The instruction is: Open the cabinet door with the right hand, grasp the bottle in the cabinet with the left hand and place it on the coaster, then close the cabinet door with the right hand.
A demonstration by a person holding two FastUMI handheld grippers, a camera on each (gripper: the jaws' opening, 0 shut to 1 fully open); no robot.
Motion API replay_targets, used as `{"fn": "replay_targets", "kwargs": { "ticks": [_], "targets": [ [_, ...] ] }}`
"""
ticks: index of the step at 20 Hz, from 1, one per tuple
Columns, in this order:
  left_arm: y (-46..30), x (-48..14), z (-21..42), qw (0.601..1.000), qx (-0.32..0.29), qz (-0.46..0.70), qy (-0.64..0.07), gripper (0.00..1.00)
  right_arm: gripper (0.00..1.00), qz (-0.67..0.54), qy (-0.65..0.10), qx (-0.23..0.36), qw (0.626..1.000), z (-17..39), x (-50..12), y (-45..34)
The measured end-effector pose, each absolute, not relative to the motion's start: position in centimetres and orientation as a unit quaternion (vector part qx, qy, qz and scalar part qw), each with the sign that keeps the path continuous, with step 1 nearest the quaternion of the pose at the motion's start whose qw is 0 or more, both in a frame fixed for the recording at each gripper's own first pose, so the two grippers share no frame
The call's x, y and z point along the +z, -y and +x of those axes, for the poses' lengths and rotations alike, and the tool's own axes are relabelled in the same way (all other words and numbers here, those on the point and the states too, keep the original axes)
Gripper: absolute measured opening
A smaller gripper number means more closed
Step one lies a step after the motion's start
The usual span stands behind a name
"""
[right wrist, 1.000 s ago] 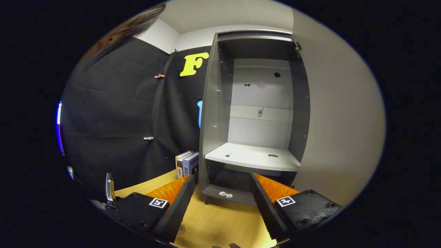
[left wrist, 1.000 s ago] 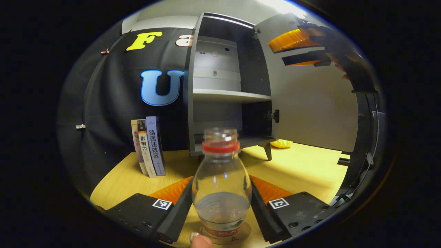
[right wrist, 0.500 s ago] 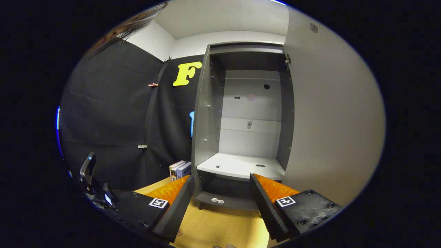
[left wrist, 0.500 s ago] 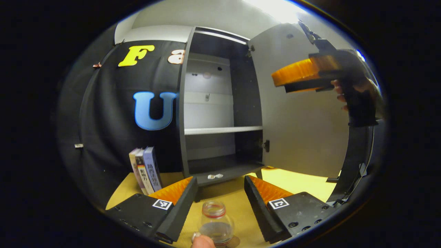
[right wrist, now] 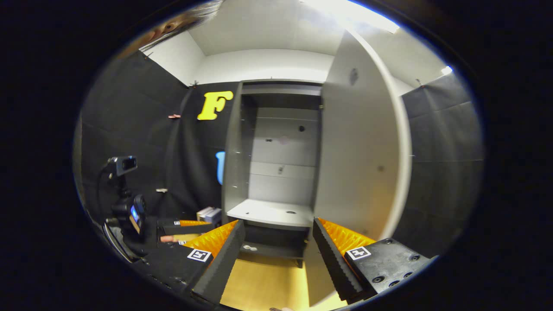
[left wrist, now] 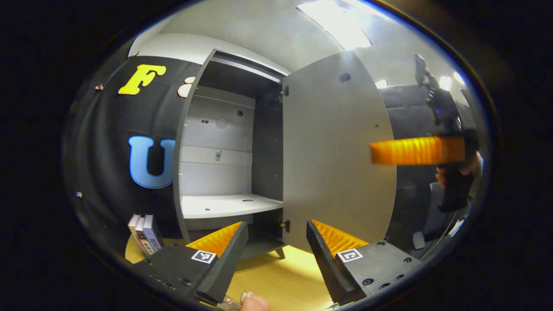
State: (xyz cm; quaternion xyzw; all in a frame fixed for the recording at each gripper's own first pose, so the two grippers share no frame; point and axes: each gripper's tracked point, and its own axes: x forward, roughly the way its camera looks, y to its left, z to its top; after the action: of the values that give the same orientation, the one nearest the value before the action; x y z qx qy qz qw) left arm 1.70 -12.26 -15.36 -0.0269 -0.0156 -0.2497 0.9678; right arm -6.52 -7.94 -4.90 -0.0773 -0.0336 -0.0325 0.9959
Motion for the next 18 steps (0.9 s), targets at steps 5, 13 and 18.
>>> {"fn": "replay_targets", "kwargs": {
  "ticks": [5,13,18],
  "targets": [
    [14.4,-13.2,4.3,0.958,-0.283,-0.052,0.017,0.87,0.97,-0.093,0.031,-0.174,0.980,-13.0,-4.0,15.8],
    [17.7,-12.1,7.1,0.962,-0.269,-0.042,0.029,0.86,0.94,-0.080,0.051,-0.167,0.981,-10.8,-1.8,22.6],
    [17.8,-12.2,8.2,0.974,-0.221,-0.038,0.032,0.87,0.95,-0.071,0.043,-0.097,0.992,-8.1,-2.0,23.1]
  ]
}}
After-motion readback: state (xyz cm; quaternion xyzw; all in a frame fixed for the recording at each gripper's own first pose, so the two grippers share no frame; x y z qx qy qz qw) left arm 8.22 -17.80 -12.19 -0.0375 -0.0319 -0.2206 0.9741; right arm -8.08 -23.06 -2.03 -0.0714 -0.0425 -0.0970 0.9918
